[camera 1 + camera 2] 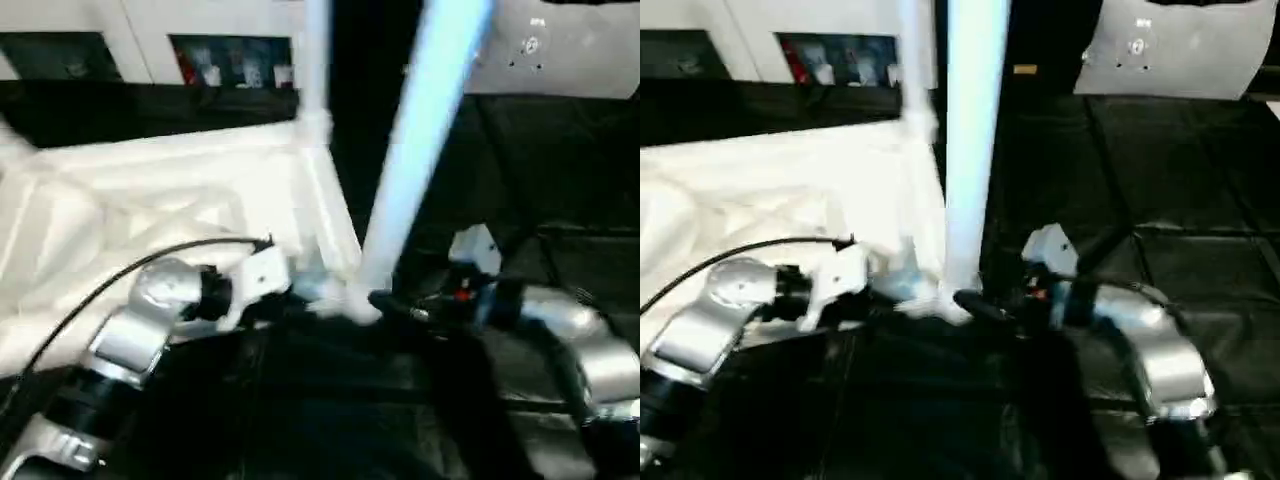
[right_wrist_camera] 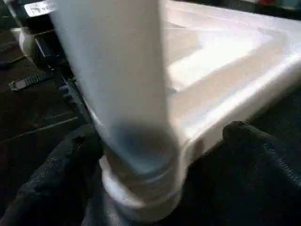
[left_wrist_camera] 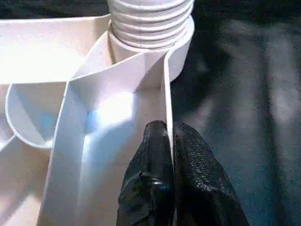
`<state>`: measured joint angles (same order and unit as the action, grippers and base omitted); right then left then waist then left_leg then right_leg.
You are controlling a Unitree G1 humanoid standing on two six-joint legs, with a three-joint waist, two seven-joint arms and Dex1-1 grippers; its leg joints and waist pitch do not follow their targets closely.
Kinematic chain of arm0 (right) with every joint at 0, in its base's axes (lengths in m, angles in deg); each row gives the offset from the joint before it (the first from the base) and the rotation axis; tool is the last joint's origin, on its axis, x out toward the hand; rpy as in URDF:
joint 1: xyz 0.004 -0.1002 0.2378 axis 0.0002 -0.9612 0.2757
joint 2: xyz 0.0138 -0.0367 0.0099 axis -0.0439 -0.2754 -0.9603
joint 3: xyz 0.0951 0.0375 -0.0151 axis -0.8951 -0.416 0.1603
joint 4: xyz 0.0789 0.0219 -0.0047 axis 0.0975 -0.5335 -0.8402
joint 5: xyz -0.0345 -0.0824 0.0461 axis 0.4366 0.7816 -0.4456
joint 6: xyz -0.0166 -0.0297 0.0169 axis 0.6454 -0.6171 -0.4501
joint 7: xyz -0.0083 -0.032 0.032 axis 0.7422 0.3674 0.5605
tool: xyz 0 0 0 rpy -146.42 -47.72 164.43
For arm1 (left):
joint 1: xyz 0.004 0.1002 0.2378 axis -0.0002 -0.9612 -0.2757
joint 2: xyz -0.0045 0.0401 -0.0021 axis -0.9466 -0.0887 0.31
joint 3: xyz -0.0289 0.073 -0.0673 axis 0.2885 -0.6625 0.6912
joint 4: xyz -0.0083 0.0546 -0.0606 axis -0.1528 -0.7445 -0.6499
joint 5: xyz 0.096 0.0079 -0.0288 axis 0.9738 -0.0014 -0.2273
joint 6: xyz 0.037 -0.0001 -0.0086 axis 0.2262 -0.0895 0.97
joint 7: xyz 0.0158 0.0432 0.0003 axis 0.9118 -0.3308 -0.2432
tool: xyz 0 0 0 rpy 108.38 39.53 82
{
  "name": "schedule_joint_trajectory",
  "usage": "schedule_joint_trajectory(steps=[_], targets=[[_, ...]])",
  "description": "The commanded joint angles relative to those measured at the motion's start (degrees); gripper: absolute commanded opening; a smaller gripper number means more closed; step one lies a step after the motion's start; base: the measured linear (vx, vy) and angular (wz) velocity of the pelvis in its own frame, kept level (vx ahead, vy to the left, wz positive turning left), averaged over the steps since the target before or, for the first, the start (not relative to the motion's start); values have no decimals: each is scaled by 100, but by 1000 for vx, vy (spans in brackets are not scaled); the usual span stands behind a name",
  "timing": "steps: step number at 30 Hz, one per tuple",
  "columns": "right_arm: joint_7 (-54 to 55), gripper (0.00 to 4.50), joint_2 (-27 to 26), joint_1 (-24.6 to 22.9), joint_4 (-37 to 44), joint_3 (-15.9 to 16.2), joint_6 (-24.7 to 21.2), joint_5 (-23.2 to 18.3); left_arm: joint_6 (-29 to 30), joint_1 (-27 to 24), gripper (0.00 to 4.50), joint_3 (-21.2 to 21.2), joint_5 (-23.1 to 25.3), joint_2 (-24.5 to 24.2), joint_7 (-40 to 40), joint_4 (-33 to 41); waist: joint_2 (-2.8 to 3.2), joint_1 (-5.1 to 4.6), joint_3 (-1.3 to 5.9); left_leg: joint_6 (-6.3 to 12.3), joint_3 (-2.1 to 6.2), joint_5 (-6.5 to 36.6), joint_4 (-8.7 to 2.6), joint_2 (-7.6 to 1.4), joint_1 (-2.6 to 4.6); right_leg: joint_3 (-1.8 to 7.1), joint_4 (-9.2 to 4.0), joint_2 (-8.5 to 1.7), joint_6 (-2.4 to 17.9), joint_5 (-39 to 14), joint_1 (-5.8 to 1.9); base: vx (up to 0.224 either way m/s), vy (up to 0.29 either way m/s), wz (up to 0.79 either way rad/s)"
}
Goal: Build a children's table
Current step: Insert table leg to table base, then rotate leg to tighten
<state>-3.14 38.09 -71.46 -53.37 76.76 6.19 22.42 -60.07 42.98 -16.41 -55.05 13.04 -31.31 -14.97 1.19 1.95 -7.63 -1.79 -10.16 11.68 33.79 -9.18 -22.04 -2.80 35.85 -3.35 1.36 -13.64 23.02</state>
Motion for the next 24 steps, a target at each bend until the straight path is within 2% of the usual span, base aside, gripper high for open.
schedule_joint_trajectory(steps=[1, 4, 6, 9, 11, 14, 15, 18, 20, 21, 24], targets=[[-323, 444, 116, 152, -217, 155, 244, 69, -366, 94, 0, -355, -126, -68, -638, -131, -59, 11, 362, 1191, 137, -148, -310, -447, 115, 330, -318, -553, 1804, 613, -300, 0, 0, 0], [-797, 444, 258, 391, -501, 378, 448, 118, -686, 277, 0, -456, -173, -123, -1001, -366, -74, 53, 351, 1014, 126, 59, -324, -444, 122, 332, -337, -552, 1782, 260, -299, 0, 0, 0], [-1179, 444, 287, 497, -597, 542, 476, 102, -824, 367, 0, -526, -213, -134, -1208, -432, -76, 83, 349, 973, 128, 85, -331, -451, 118, 330, -336, -555, 1771, 248, -299, 0, 0, 0], [-1456, 444, 294, 562, -663, 675, 542, 106, -1002, 428, 0, -576, -232, -133, -1388, -527, -77, 142, 370, 999, 125, -53, -319, -472, 130, 332, -295, -553, 1788, 503, -281, 0, 0, 0], [-1640, 444, 269, 607, -708, 807, 602, 115, -1118, 470, 0, -613, -244, -112, -1499, -591, -93, 165, 380, 1068, 127, -153, -305, -460, 105, 323, -275, -558, 1795, 637, -288, 0, 0, 0], [-1821, 444, 195, 705, -869, 1021, 750, 105, -1275, 547, 0, -677, -294, -49, -1630, -725, -95, 182, 378, 1073, 128, -130, -302, -458, 99, 319, -280, -567, 1805, 566, -287, 0, 0, 0], [-1838, 444, 152, 744, -939, 1062, 791, 108, -1318, 573, 0, -697, -292, -22, -1650, -775, -115, 188, 376, 1078, 126, -117, -301, -455, 92, 320, -286, -569, 1799, 543, -291, 0, 0, 0], [-1886, 407, 61, 794, -1034, 1085, 809, 112, -1402, 609, 0, -725, -267, 19, -1685, -840, -110, 214, 382, 1042, 127, -93, -305, -462, 94, 319, -287, -575, 1792, 455, -291, 0, 0, 0], [-1936, 402, 29, 815, -1065, 1095, 792, 101, -1426, 632, 0, -723, -264, 40, -1709, -878, -104, 230, 396, 1056, 129, -151, -299, -466, 101, 313, -270, -564, 1809, 539, -287, 0, 0, 0], [-1936, 375, 29, 815, -1065, 1095, 792, 101, -1426, 632, 0, -723, -264, 40, -1709, -878, -111, 233, 396, 1064, 130, -191, -299, -469, 98, 312, -261, -563, 1805, 589, -288, 0, 0, 0], [-2058, 360, 25, 843, -1094, 1143, 743, 80, -1502, 683, 0, -716, -247, 60, -1753, -989, -108, 251, 405, 1084, 129, -215, -292, -465, 97, 308, -256, -565, 1823, 631, -288, 0, 0, 0]])
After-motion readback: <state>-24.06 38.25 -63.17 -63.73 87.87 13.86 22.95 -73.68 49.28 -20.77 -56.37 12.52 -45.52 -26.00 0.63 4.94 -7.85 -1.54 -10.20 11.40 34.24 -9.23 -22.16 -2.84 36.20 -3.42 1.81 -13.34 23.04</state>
